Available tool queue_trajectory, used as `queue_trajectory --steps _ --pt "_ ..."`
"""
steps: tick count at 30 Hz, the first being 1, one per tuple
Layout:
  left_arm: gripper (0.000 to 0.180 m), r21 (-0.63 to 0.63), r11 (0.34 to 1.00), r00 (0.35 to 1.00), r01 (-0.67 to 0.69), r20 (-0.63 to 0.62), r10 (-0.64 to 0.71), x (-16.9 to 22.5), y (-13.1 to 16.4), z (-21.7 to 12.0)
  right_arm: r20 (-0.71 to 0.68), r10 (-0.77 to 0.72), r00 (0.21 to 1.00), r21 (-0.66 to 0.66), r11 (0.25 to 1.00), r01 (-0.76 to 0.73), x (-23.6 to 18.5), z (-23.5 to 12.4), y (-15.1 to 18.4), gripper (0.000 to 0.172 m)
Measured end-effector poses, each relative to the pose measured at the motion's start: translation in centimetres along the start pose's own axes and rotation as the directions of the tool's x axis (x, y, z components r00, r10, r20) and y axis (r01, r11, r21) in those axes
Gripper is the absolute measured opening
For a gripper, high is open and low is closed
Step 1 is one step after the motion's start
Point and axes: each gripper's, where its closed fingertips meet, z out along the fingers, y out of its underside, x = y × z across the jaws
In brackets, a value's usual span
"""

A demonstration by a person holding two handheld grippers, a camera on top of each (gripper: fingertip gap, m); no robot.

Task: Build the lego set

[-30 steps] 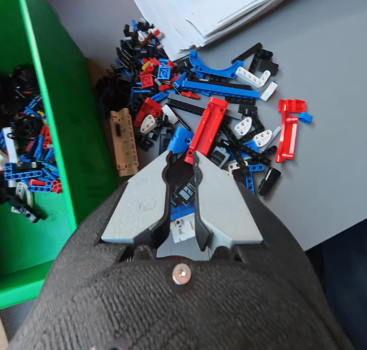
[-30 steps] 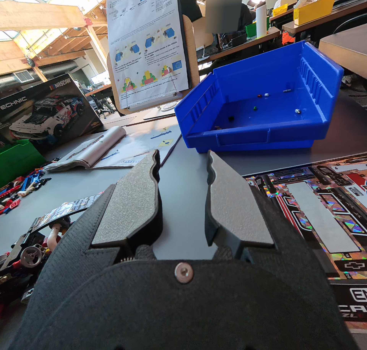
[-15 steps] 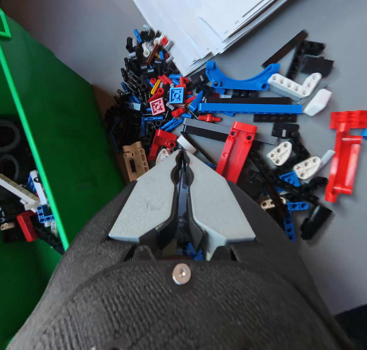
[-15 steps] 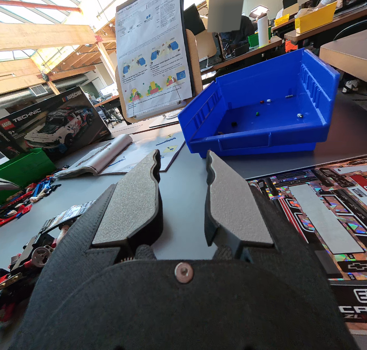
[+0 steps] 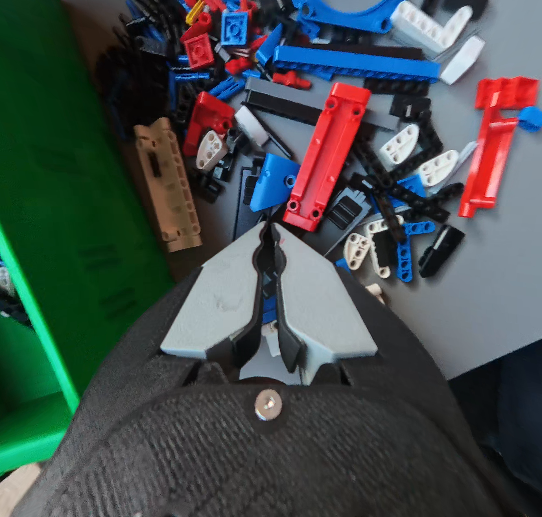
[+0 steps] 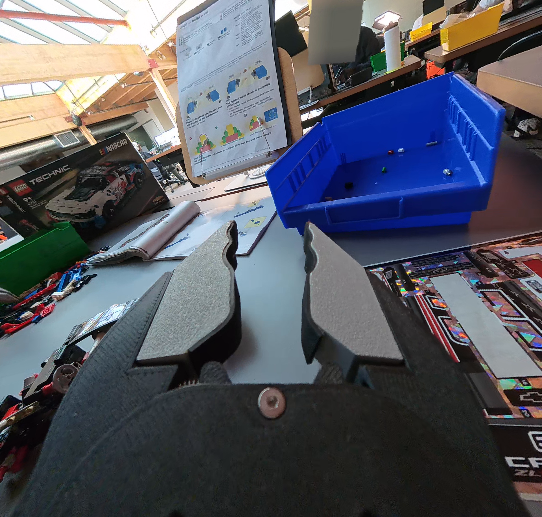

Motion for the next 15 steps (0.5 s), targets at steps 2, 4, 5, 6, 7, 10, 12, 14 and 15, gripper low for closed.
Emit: queue_trajectory --steps 2,4,5,6,7,10,12,14,15 --pt "0.000 0.062 0.997 0.999 0.039 0.023 -0.040 -1.0 -1.1 -1.2 -0.001 0.002 1.000 0.002 1.000 -0.002 0.0 0.0 0.0 0.042" --pt "0.000 0.165 0.983 0.994 0.077 0.058 -0.087 -2.6 -3.1 -3.9 0.001 0.005 1.000 -0.002 1.000 -0.005 0.0 0.0 0.0 0.042" --pt "0.000 0.204 0.976 0.995 0.074 0.054 -0.086 -2.8 -3.9 -5.2 0.001 0.005 1.000 -0.004 1.000 -0.005 0.0 0.1 0.1 0.042" --pt "0.000 0.215 0.975 0.996 0.060 0.055 -0.073 -2.9 -4.3 -6.1 0.002 0.005 1.000 -0.006 1.000 -0.005 0.0 0.1 0.1 0.042" --pt "0.000 0.196 0.980 0.996 0.042 0.064 -0.056 -3.0 -4.2 -6.5 0.002 0.003 1.000 -0.007 1.000 -0.003 0.0 0.1 0.1 0.041" --pt "0.000 0.103 0.995 0.994 0.010 0.103 -0.020 -3.4 -3.2 -5.5 0.007 0.003 1.000 -0.003 1.000 -0.003 -0.1 0.0 0.1 0.039" --pt "0.000 0.097 0.995 0.987 0.003 0.157 -0.019 -4.0 -3.3 -4.9 0.006 0.004 1.000 0.004 1.000 -0.004 -0.1 -0.1 0.0 0.039" --pt "0.000 0.143 0.989 0.979 0.041 0.190 -0.068 -4.6 -4.2 -5.0 0.006 0.008 1.000 0.010 1.000 -0.008 0.0 -0.1 -0.1 0.038" --pt "0.000 0.174 0.981 0.976 0.088 0.183 -0.120 -4.8 -4.8 -5.1 0.005 0.012 1.000 0.010 1.000 -0.012 0.0 -0.1 -0.1 0.038"
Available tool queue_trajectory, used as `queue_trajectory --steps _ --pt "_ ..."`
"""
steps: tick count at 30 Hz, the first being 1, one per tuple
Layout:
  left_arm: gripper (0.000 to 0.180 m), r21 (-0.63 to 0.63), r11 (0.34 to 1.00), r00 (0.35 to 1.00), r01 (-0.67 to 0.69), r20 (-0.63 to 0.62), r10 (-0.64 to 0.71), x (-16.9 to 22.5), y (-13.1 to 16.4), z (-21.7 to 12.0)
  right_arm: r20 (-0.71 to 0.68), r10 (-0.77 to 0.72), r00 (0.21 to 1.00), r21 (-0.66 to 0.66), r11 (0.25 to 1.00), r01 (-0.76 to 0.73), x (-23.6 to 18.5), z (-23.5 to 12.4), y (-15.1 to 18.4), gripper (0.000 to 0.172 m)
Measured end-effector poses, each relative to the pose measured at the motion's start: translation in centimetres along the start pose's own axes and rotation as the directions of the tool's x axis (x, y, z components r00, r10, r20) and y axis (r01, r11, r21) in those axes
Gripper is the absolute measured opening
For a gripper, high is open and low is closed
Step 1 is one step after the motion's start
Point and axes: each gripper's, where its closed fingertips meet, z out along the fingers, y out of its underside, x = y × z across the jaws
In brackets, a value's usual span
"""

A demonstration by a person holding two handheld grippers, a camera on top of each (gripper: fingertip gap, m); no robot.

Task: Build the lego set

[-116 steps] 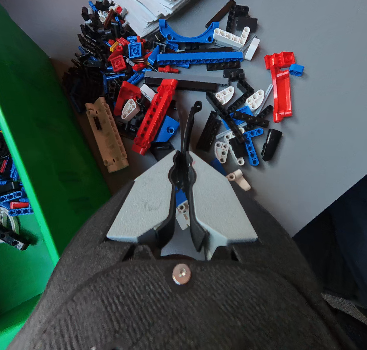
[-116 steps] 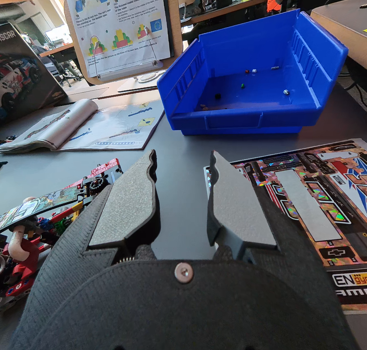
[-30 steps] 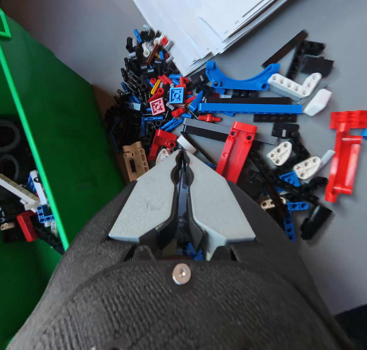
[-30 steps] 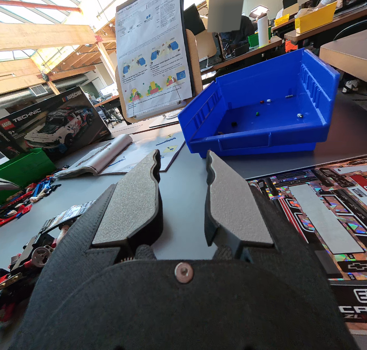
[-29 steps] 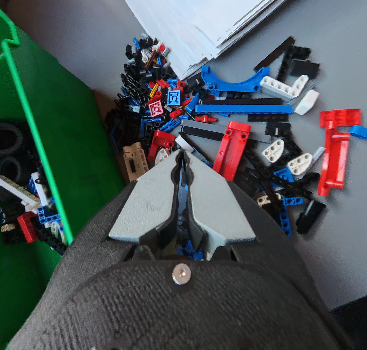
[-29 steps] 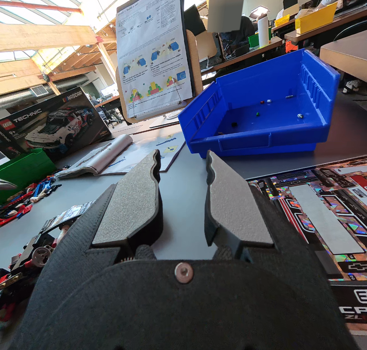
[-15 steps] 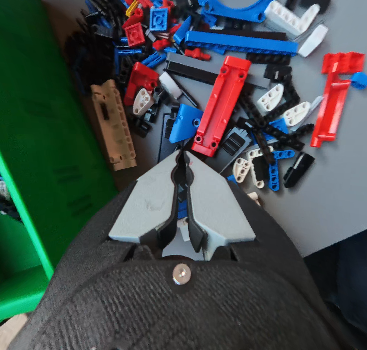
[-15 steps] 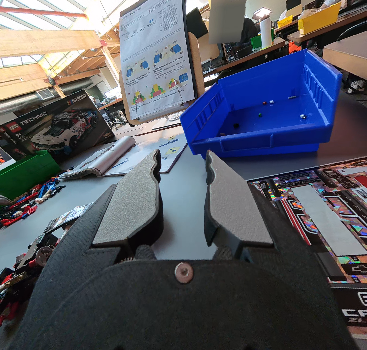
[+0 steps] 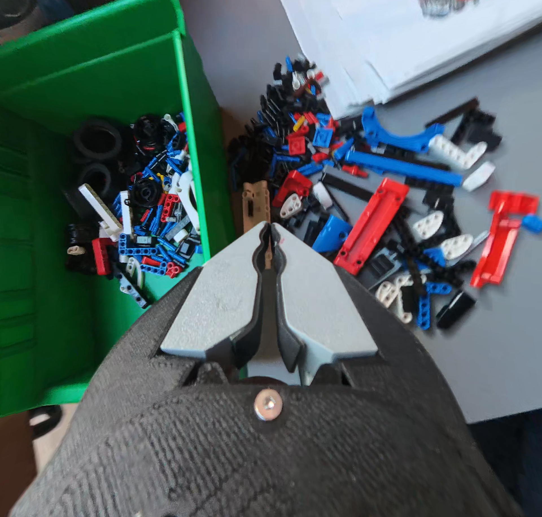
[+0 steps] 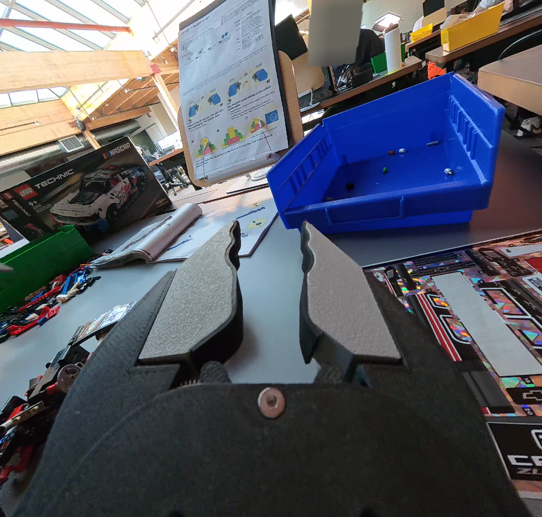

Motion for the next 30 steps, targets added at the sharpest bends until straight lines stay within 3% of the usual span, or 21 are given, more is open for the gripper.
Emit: queue_trajectory --steps 3,7,12,16,21,24,30 --pt "0.000 0.020 0.994 0.995 0.105 0.000 -0.105 0.1 -1.5 0.5 -0.013 0.007 1.000 -0.011 1.000 -0.007 0.3 0.1 0.2 0.037" --pt "0.002 -0.012 0.994 0.994 0.109 -0.007 -0.109 1.4 -2.3 3.2 -0.010 0.001 1.000 -0.002 1.000 -0.001 0.2 0.0 0.0 0.037" --pt "0.003 -0.209 0.977 0.997 0.043 -0.058 -0.056 3.4 1.6 7.1 -0.005 0.009 1.000 0.011 1.000 -0.009 0.2 -0.2 -0.2 0.036" --pt "0.000 -0.200 0.979 0.987 0.024 -0.150 -0.055 5.2 2.2 5.9 -0.003 0.007 1.000 0.006 1.000 -0.007 0.1 -0.1 -0.1 0.037" --pt "0.000 -0.070 0.996 0.996 0.054 -0.070 -0.058 2.9 -0.7 4.5 -0.003 0.005 1.000 0.002 1.000 -0.005 0.1 0.0 0.0 0.036" --pt "0.000 -0.063 0.996 0.998 0.060 -0.027 -0.062 1.7 -1.8 5.1 -0.003 0.008 1.000 0.006 1.000 -0.008 0.2 -0.1 -0.1 0.036" --pt "0.017 -0.174 0.980 0.984 0.097 0.167 -0.068 -0.5 0.8 8.3 -0.005 0.013 1.000 0.012 1.000 -0.013 0.2 -0.1 -0.1 0.036"
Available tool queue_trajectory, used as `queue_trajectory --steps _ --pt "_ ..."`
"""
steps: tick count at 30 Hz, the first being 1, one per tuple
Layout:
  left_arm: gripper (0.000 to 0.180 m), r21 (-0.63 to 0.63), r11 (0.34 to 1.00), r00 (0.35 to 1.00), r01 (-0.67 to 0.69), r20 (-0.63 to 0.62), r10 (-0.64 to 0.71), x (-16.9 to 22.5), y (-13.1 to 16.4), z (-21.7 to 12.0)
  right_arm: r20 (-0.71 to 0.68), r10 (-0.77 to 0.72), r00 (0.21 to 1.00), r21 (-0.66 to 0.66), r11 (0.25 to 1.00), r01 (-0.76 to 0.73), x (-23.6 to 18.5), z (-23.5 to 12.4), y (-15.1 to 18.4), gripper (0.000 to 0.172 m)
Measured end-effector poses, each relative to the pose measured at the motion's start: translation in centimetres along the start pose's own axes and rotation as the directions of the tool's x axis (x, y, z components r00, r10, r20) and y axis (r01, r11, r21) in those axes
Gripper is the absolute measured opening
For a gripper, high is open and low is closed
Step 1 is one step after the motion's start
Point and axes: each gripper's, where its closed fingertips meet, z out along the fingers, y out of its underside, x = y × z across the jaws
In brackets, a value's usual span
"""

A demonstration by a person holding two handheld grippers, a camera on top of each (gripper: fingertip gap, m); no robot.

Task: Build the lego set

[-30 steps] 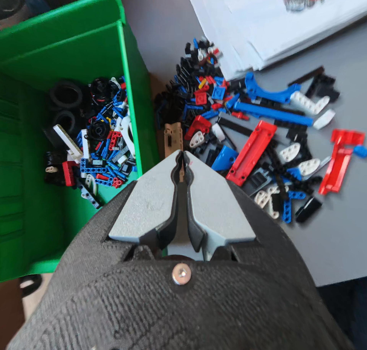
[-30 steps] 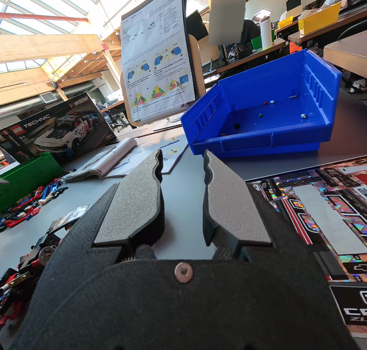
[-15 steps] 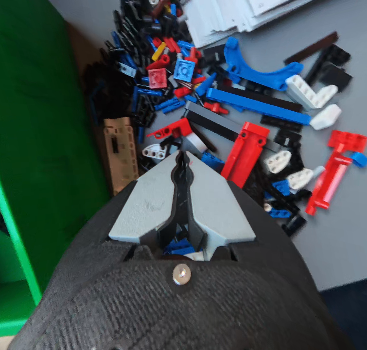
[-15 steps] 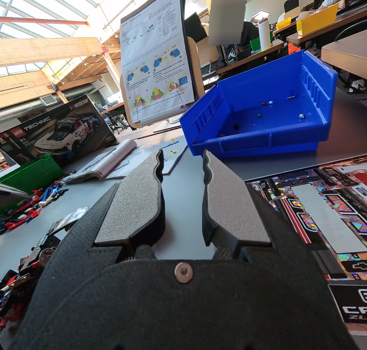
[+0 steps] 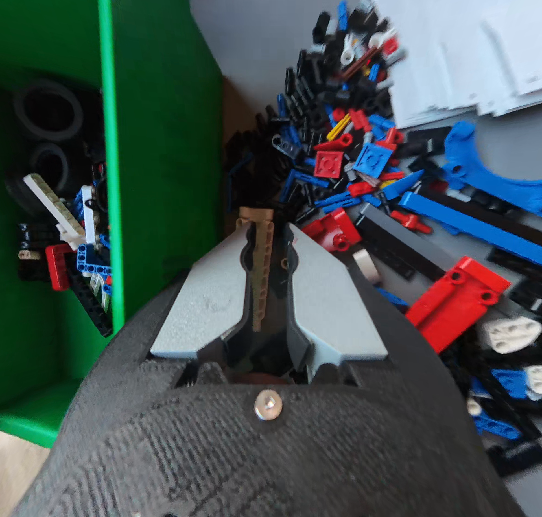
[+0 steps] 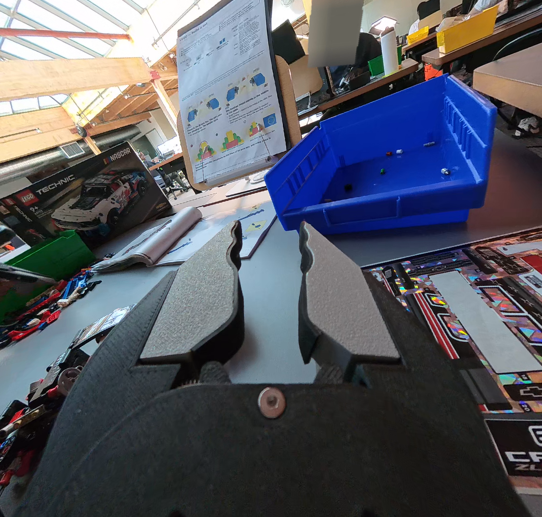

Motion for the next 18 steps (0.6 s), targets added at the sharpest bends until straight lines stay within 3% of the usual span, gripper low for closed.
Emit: queue_trajectory --steps 1,3,9,18 --pt "0.010 -0.019 1.000 1.000 -0.006 0.017 0.006 -0.1 0.6 0.2 0.000 0.001 1.000 -0.002 1.000 -0.001 0.0 0.0 0.0 0.036" --pt "0.015 -0.044 0.999 0.999 -0.027 0.019 0.028 0.1 1.6 0.1 0.000 0.000 1.000 -0.008 1.000 0.000 0.0 0.1 0.1 0.036" --pt "0.011 -0.060 0.998 0.985 0.001 -0.170 -0.011 2.6 3.8 -2.1 -0.005 -0.004 1.000 -0.016 1.000 0.004 0.0 0.2 0.2 0.036" --pt "0.008 0.130 0.986 0.992 0.099 -0.086 -0.089 -0.6 1.8 -5.9 -0.010 -0.008 1.000 -0.029 1.000 0.008 0.1 0.4 0.4 0.036"
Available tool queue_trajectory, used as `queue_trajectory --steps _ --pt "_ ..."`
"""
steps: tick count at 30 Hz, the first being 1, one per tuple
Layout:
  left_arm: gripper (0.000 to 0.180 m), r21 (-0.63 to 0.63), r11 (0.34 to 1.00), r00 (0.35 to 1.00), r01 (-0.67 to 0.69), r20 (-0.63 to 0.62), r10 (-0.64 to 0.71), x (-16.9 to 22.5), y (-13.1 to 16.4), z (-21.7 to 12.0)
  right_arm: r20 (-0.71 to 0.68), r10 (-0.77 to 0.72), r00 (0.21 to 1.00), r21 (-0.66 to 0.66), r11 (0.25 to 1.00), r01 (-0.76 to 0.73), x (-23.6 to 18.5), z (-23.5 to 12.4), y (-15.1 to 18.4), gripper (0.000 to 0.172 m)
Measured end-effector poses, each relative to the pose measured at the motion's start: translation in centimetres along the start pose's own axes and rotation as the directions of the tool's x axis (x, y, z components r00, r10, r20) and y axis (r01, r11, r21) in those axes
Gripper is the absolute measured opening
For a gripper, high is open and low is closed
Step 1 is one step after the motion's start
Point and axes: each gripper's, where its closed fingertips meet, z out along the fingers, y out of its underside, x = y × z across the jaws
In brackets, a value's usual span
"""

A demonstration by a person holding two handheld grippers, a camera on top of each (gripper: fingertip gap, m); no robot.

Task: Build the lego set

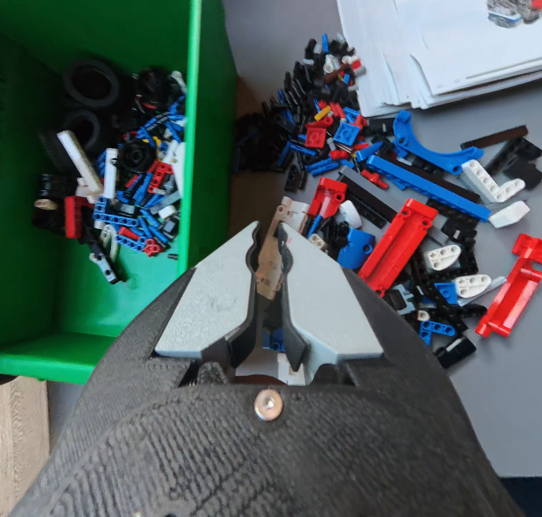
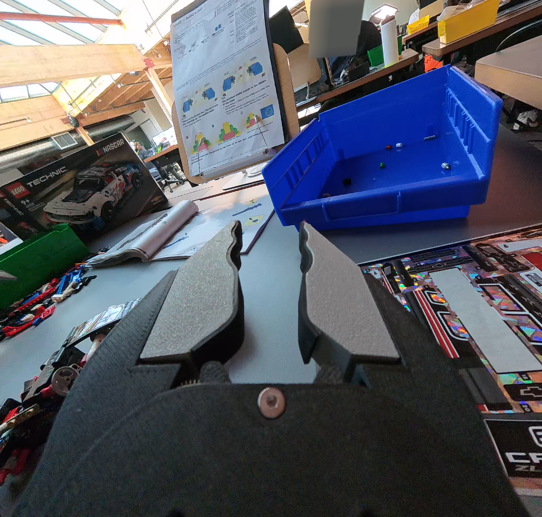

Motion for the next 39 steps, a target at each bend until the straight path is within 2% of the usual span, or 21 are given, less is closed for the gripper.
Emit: queue_trajectory --steps 2,7,13,18,22,24,27,28,31,33,36,38,39 --pt "0.010 0.017 1.000 0.999 0.014 0.050 -0.015 -1.1 -0.2 -0.2 0.001 0.000 1.000 0.001 1.000 0.000 0.0 0.0 0.0 0.036" --pt "0.009 0.062 0.997 0.997 0.035 0.062 -0.038 -1.6 -0.4 -0.5 0.000 0.003 1.000 0.005 1.000 -0.003 0.0 -0.1 -0.1 0.036" --pt "0.010 0.033 0.999 0.999 -0.008 0.041 0.006 -0.9 0.2 -0.1 0.000 0.001 1.000 0.000 1.000 -0.001 -0.1 0.0 0.0 0.036" --pt "0.014 0.038 0.999 1.000 -0.005 -0.015 0.006 0.6 -0.5 0.5 -0.001 -0.001 1.000 -0.007 1.000 0.001 0.0 0.1 0.1 0.036" --pt "0.017 -0.012 0.994 0.994 -0.105 -0.014 0.105 1.2 -1.5 1.5 0.009 0.002 1.000 0.003 1.000 -0.002 -0.2 0.0 0.0 0.036" --pt "0.015 -0.052 0.966 0.968 -0.252 -0.016 0.252 1.1 -3.1 1.3 0.026 0.010 1.000 0.016 1.000 -0.010 -0.3 -0.1 -0.2 0.036" --pt "0.018 -0.110 0.864 0.870 -0.492 -0.106 0.482 1.4 -6.3 0.9 0.054 0.024 0.998 0.038 0.999 -0.026 -0.5 -0.3 -0.6 0.035" --pt "0.024 -0.162 0.812 0.827 -0.561 -0.153 0.541 1.6 -6.7 1.0 0.065 0.027 0.998 0.050 0.998 -0.030 -0.7 -0.5 -0.7 0.036" --pt "0.027 -0.337 0.600 0.681 -0.726 -0.223 0.698 1.4 -7.7 2.6 0.096 0.042 0.995 0.090 0.995 -0.051 -0.9 -0.9 -1.3 0.035" --pt "0.028 -0.427 0.471 0.612 -0.772 -0.298 0.733 1.8 -7.6 4.2 0.115 0.052 0.992 0.115 0.991 -0.065 -0.9 -1.2 -1.7 0.035" --pt "0.026 -0.568 0.284 0.541 -0.772 -0.353 0.764 0.7 -7.0 6.3 0.139 0.066 0.988 0.150 0.985 -0.087 -1.0 -1.6 -2.3 0.035" --pt "0.023 -0.643 0.192 0.531 -0.741 -0.387 0.754 -0.3 -6.2 6.9 0.156 0.077 0.985 0.168 0.980 -0.103 -1.0 -1.9 -2.5 0.036" --pt "0.022 -0.672 0.168 0.542 -0.721 -0.396 0.741 -0.7 -5.7 7.1 0.165 0.082 0.983 0.173 0.979 -0.111 -1.1 -2.0 -2.6 0.036"
